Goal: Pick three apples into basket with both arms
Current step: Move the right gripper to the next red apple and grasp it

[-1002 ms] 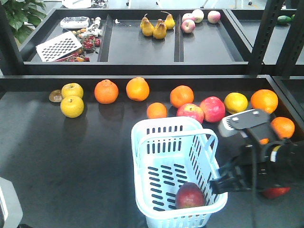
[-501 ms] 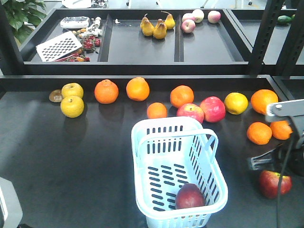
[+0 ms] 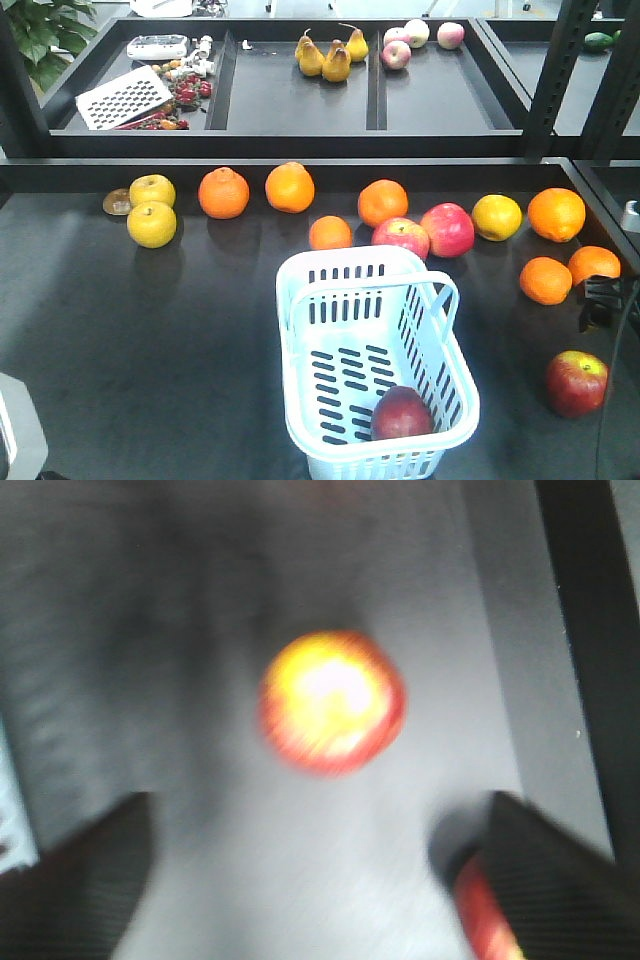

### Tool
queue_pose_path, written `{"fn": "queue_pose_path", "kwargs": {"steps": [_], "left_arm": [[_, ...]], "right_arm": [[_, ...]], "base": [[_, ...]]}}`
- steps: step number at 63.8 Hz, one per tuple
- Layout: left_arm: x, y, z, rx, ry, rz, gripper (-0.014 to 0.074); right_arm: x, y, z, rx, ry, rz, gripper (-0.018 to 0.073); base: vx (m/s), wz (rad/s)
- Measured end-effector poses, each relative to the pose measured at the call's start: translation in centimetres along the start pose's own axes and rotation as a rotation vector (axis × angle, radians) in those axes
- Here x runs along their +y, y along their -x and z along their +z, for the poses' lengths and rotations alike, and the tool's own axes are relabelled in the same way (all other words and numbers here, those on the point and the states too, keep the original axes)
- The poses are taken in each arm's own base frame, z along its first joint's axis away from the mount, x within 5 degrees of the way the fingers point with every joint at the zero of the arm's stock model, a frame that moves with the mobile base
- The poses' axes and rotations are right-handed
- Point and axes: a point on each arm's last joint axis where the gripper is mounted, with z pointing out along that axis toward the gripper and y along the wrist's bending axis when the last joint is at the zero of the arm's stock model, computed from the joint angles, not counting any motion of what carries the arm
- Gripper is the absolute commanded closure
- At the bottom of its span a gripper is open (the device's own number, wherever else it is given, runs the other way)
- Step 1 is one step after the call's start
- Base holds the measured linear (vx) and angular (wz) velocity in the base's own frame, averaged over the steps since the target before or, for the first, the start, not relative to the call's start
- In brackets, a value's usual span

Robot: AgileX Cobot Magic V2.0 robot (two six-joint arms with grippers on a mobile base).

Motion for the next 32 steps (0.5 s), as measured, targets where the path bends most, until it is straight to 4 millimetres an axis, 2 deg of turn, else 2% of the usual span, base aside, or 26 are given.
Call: {"fn": "queue_pose_path", "kwargs": {"steps": [19,32], "left_arm": [[0.0,0.0,0.0,-0.001,0.001,0.000,0.0603],[0.0,0.0,0.0,-0.001,0.001,0.000,0.0603]], "right_arm": [[-0.1,3.0,4.4,0.098,0.004,-0.016,-0.0111],[-0.1,3.2,7.1,0.158,0.003,-0.019,-0.0101]], "base": [[0.00,0.00],[0.00,0.00]]}}
